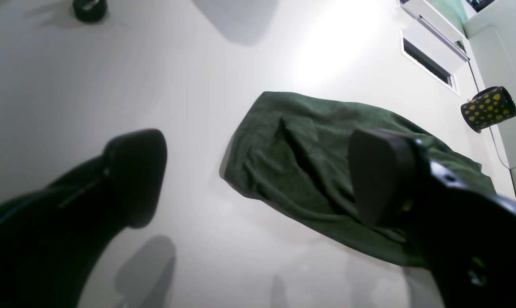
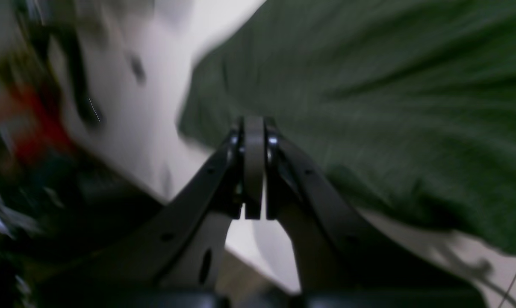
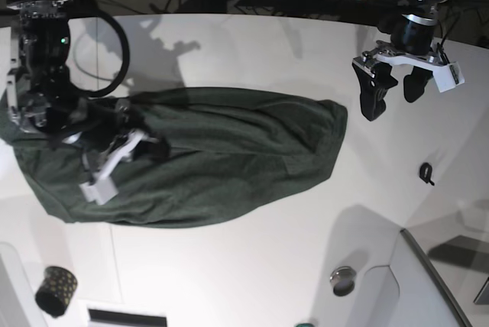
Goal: Layout the t-shirt on the table in an organized manner, then fold the t-shirt properly
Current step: 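Move the right gripper across the shirt body and lower it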
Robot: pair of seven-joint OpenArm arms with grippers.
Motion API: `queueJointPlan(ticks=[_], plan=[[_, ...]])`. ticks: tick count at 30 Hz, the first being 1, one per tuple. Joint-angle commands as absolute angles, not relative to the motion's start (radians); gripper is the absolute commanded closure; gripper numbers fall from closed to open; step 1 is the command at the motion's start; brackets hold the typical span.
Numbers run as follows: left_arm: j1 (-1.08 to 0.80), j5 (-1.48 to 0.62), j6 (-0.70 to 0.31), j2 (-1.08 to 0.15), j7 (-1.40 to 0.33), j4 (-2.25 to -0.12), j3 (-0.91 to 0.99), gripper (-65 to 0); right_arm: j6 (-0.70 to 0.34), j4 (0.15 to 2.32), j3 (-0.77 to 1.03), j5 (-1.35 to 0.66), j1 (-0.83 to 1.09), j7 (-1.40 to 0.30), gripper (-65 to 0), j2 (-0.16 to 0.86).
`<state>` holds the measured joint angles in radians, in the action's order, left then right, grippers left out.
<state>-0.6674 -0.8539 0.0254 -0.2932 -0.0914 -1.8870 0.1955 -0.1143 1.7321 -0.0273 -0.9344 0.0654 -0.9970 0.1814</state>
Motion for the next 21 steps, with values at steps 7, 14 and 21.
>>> queueJointPlan(ticks=[7, 14, 21], plan=[[-0.671, -0.854, 0.018, -0.303, -0.065, -1.908, 0.205, -65.0, -0.12, 1.747, -0.071, -0.957, 0.062, -0.905, -0.2, 0.182], [-0.671, -0.854, 0.018, -0.303, -0.065, -1.908, 0.205, -65.0, -0.12, 1.745, -0.025, -0.958, 0.081, -0.901, -0.2, 0.179], [-0.67, -0.854, 0.018, -0.303, -0.065, -1.908, 0.206, -65.0, -0.12, 1.744, 0.343, -0.961, 0.163, -0.842, -0.2, 0.087]])
